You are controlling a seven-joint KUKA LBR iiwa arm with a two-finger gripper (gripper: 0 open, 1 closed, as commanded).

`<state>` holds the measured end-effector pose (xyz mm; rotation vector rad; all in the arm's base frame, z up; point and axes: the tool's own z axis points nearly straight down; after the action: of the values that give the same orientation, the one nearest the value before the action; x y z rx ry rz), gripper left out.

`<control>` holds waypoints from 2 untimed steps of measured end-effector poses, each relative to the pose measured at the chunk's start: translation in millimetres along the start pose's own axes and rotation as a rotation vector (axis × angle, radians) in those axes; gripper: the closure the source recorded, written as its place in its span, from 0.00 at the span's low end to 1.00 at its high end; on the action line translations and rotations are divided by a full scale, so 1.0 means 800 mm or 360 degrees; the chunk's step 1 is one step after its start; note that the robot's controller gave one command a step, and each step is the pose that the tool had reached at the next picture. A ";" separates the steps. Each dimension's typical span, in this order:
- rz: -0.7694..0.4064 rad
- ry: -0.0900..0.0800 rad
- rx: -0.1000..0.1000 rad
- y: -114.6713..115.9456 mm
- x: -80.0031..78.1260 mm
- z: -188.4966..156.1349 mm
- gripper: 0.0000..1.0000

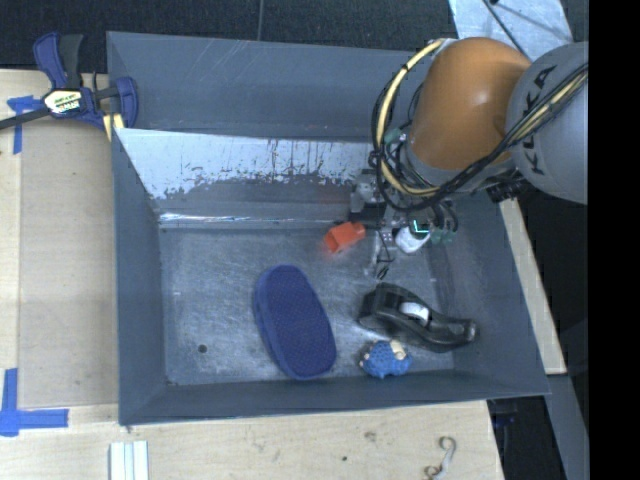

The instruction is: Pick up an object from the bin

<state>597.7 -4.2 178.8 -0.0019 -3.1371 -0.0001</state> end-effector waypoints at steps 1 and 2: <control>-0.0089 -0.0001 0.0001 -0.017 -0.032 0.114 0.00; -0.0088 -0.0017 0.0001 -0.017 -0.036 0.105 1.00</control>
Offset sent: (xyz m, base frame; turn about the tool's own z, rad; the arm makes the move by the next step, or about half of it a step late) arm 0.0263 -0.0125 -0.0863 -0.0562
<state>626.0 -17.5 94.3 0.0848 -3.1469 0.0009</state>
